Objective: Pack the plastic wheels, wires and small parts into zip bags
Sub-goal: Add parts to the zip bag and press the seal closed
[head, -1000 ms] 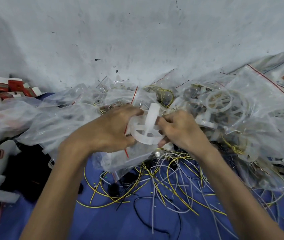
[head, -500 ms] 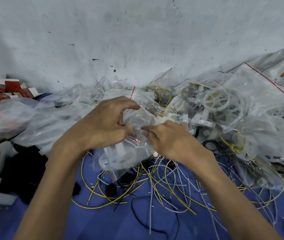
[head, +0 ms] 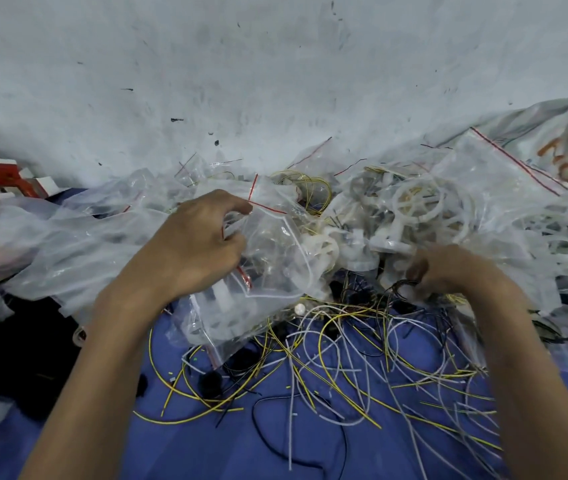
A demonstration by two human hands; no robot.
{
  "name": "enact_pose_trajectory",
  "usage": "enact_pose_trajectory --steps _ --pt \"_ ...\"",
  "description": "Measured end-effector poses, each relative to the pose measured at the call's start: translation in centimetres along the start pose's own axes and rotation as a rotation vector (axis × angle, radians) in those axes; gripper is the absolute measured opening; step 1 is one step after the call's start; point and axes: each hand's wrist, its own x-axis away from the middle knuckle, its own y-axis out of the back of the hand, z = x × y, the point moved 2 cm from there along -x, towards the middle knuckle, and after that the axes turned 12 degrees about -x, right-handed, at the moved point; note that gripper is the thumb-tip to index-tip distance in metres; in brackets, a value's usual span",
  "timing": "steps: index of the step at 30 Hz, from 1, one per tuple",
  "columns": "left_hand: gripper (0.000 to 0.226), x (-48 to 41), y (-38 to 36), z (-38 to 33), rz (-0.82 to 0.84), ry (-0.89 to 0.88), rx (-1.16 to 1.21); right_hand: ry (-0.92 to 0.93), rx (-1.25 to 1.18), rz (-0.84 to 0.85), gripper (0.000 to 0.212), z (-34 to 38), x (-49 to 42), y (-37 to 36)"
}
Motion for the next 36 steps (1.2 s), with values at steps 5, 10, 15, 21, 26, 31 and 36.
enact_pose_trajectory --steps 5,10,15,21,26,31,36 --pt "0.041 0.0 -0.8 -0.6 0.021 -0.050 0.013 0.005 -0.046 -0.108 0.020 -0.5 -1.0 -1.1" --pt "0.042 -0.3 -1.3 -0.1 0.036 -0.046 0.039 0.296 -0.189 -0.311 0.012 1.4 0.8 1.7" --pt "0.042 -0.4 -1.5 0.3 0.047 -0.024 0.115 0.516 -0.563 -0.532 0.005 3.5 3.4 3.8" --pt "0.041 -0.3 -1.5 0.5 0.076 -0.006 0.190 0.701 -0.798 -0.289 0.026 5.7 4.8 3.3" --pt "0.042 -0.2 -1.4 0.1 0.115 -0.025 0.195 0.845 -1.134 -0.126 0.009 7.7 6.0 2.9" --pt "0.049 -0.1 -1.2 -0.6 0.148 -0.087 0.133 0.793 -1.441 0.240 0.022 12.0 7.2 0.7" --pt "0.052 0.4 -0.6 -2.2 0.182 -0.227 0.139 0.718 -0.701 0.261 0.022 16.2 7.8 -4.5"
